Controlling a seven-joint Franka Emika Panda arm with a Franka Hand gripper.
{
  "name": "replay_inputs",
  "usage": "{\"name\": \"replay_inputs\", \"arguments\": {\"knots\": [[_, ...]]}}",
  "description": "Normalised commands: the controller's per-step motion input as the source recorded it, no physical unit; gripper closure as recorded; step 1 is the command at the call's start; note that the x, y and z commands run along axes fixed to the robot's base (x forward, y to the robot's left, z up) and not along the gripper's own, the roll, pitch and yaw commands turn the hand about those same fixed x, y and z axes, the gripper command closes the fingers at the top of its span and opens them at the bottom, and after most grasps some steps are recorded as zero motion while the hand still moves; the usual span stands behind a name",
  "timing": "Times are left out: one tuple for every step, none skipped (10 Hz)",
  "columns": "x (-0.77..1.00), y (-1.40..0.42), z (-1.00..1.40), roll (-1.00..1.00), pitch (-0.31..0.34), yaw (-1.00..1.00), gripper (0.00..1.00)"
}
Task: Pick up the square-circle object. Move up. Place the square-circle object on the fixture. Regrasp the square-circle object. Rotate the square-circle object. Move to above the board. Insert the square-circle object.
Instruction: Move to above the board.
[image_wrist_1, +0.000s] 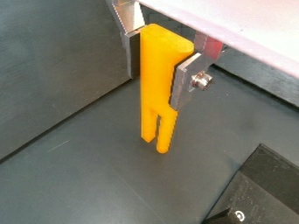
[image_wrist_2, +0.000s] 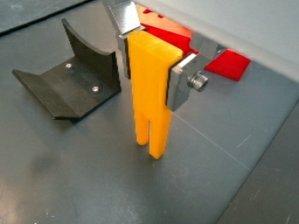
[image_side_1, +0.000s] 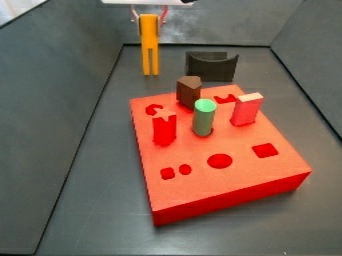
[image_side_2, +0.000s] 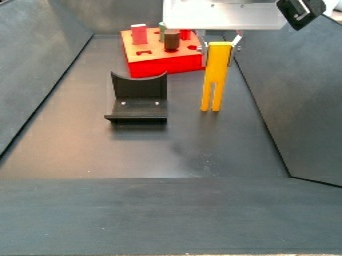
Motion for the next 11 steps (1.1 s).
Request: {"name": "replay_inputs", "arguments": {"knots": [[0.16,0.18,1.00,-0.01,0.056,-0.15,1.00],[0.15,0.18,1.00,-0.02,0.083,-0.15,1.00],[0.14,0.17,1.00,-0.02,0.100,-0.13,1.00],[0.14,0.16,1.00,-0.01,0.107,-0.08,1.00],[0.13,0.16,1.00,-0.01,0.104,-0.06,1.00],[0.13,0.15,1.00,0.00,0.098,-0.04,1.00],[0.12,0.15,1.00,0.00,0.094,-0.03,1.00],[0.11,0.14,1.00,0.01,0.091,-0.02,1.00],[0.11,0.14,1.00,0.01,0.089,-0.02,1.00],[0.10,0.13,1.00,0.01,0.090,-0.03,1.00],[0.10,0.12,1.00,0.01,0.086,-0.03,1.00]]}}
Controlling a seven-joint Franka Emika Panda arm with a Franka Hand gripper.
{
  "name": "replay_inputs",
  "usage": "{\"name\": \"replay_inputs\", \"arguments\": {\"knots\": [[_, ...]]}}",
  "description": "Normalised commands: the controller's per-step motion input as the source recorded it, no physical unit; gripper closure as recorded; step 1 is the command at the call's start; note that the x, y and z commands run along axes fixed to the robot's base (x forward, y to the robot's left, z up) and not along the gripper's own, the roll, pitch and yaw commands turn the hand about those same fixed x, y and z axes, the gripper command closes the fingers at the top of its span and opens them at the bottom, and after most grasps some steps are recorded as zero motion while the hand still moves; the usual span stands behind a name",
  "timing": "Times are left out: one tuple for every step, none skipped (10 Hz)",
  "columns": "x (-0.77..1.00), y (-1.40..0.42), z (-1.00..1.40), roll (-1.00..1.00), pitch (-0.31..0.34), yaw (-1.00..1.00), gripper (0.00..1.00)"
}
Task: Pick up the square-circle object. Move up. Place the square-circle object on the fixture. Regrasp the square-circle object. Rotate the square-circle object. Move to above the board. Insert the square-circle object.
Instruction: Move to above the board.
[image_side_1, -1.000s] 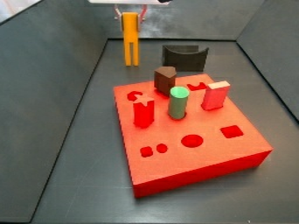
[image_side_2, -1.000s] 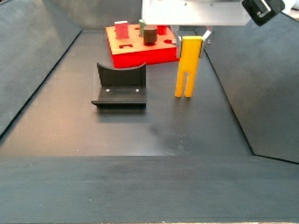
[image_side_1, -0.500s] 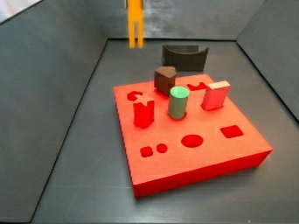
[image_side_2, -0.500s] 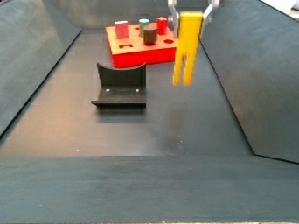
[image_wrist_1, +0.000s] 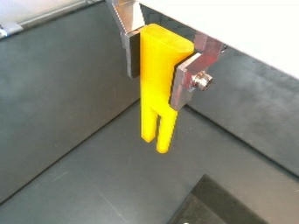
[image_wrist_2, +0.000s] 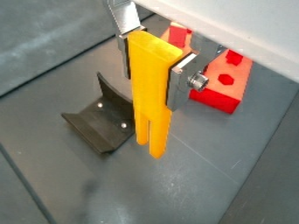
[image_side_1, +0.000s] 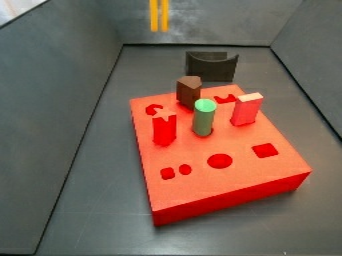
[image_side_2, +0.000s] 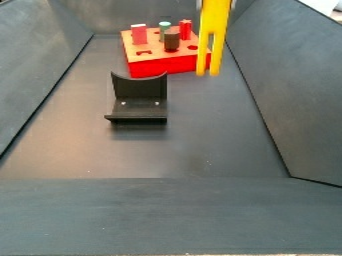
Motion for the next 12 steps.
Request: {"name": "replay_inputs", "arguments": {"knots": [[0.09,0.12,1.00,0.02,0.084,-0.02,1.00],[0.08,0.11,1.00,0.02,0.087,-0.02,1.00],[0.07,0.10,1.00,0.02,0.087,-0.02,1.00],[0.07,0.09,1.00,0.02,0.087,-0.02,1.00],[0.04,0.07,0.78,0.01,0.086,-0.03,1.00],[0.03,0.05,0.61,0.02,0.084,-0.03,1.00],[0.02,0.04,0.39,0.02,0.084,-0.03,1.00],[0.01,0.03,0.28,0.02,0.083,-0.03,1.00],[0.03,-1.00,-0.05,0.05,0.212,-0.04,1.00],[0.03,-1.00,-0.06,0.05,0.205,-0.04,1.00],[0.03,-1.00,-0.05,0.04,0.134,0.01,1.00],[0.03,-1.00,-0.05,0.01,0.101,0.01,1.00]]}}
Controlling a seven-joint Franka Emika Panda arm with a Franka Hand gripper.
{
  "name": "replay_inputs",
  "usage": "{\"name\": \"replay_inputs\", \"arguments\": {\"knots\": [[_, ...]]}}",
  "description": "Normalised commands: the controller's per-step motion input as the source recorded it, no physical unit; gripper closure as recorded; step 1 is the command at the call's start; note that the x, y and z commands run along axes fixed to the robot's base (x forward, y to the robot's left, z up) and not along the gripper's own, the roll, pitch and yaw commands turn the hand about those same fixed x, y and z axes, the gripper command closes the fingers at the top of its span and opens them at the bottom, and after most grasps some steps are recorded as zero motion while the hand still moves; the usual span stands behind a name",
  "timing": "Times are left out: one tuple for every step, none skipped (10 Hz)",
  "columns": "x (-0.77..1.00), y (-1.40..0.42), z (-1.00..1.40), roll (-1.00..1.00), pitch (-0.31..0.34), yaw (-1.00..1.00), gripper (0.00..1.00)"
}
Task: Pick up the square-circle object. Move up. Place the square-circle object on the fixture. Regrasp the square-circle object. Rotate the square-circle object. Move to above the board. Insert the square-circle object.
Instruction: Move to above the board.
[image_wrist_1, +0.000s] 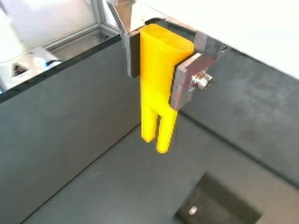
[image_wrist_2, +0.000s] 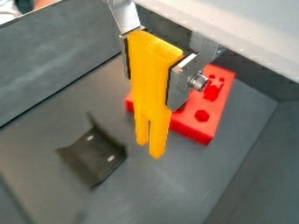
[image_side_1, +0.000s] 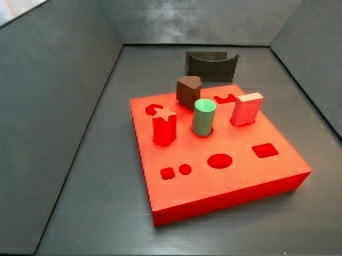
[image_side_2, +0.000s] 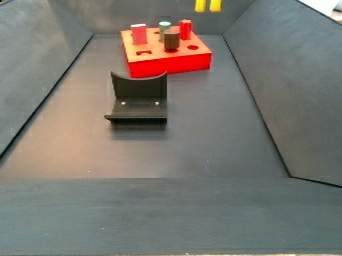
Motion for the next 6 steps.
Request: {"name": "replay_inputs", "arguments": {"knots": [[0.03,-1.00,-0.05,0.01,0.076,0.01,1.00],[0.04,-1.00,-0.05,-0.01,0.062,0.01,1.00],[0.04,-1.00,-0.05,0.00,0.058,0.01,1.00],[0.05,-1.00,-0.05,0.00,0.054,0.01,1.00],[0.07,-1.00,-0.05,-0.02,0.051,0.01,1.00],[0.07,-1.00,-0.05,-0.01,0.049,0.01,1.00]]}}
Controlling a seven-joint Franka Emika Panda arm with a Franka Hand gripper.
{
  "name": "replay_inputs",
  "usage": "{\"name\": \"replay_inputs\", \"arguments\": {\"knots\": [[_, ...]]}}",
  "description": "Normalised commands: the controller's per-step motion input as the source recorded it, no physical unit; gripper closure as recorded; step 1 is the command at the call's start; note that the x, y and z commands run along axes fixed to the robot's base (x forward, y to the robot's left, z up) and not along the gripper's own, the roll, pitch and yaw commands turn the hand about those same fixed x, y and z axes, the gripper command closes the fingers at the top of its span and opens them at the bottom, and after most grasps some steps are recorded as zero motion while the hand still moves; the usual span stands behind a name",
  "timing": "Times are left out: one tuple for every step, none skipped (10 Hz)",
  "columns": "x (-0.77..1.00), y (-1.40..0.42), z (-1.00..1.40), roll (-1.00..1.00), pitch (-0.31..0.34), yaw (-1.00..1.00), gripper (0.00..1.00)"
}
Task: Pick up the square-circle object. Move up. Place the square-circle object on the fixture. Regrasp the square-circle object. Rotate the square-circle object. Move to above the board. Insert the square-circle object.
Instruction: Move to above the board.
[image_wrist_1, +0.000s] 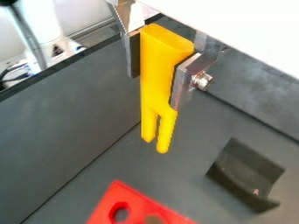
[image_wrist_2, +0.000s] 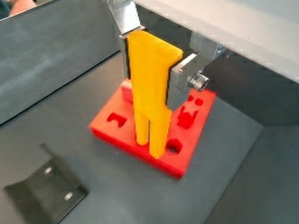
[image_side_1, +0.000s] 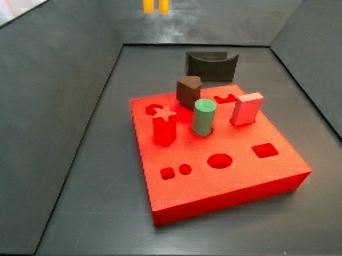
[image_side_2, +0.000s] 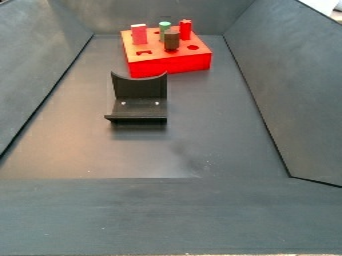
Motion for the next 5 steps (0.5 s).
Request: {"name": "replay_inputs", "arguments": {"knots": [[0.09,-1.00,-0.04,0.00,0.046,0.01,1.00],[0.10,-1.00,-0.04,-0.01,0.047,0.01,1.00],[0.12,-0.90,-0.03,0.00,0.045,0.01,1.00],[0.11,-0.71,-0.03,0.00,0.048,0.02,1.00],[0.09,-0.36,-0.01,0.01,0.049,0.01,1.00]]}}
